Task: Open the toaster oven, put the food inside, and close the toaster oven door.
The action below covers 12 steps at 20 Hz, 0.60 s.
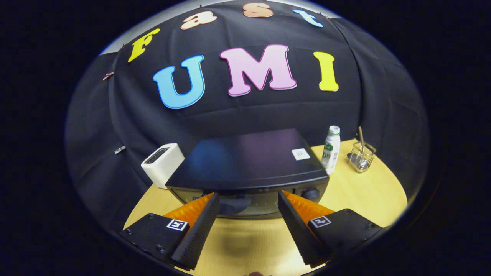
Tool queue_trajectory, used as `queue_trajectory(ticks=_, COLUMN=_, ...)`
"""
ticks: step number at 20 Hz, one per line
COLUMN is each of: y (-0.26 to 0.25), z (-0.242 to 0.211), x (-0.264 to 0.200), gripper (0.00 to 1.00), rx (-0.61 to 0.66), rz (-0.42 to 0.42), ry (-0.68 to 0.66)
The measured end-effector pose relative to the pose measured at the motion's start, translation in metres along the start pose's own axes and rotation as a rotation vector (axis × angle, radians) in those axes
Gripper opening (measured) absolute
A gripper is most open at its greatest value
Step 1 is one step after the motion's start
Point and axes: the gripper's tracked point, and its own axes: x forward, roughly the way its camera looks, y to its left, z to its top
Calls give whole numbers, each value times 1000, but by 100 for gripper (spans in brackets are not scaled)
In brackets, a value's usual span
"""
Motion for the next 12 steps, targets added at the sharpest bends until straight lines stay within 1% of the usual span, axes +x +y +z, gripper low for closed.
queue_trajectory(ticks=3, y=-29, z=41, x=-26, gripper=99, rx=-86, rz=-16, ry=-126)
queue_trajectory(ticks=6, y=-56, z=77, x=-57, gripper=99, rx=-154, rz=-51, ry=-261)
queue_trajectory(ticks=9, y=-76, z=103, x=-91, gripper=99, rx=-134, rz=-81, ry=-340)
queue_trajectory(ticks=12, y=-91, z=119, x=-123, gripper=99, rx=-101, rz=-99, ry=-404)
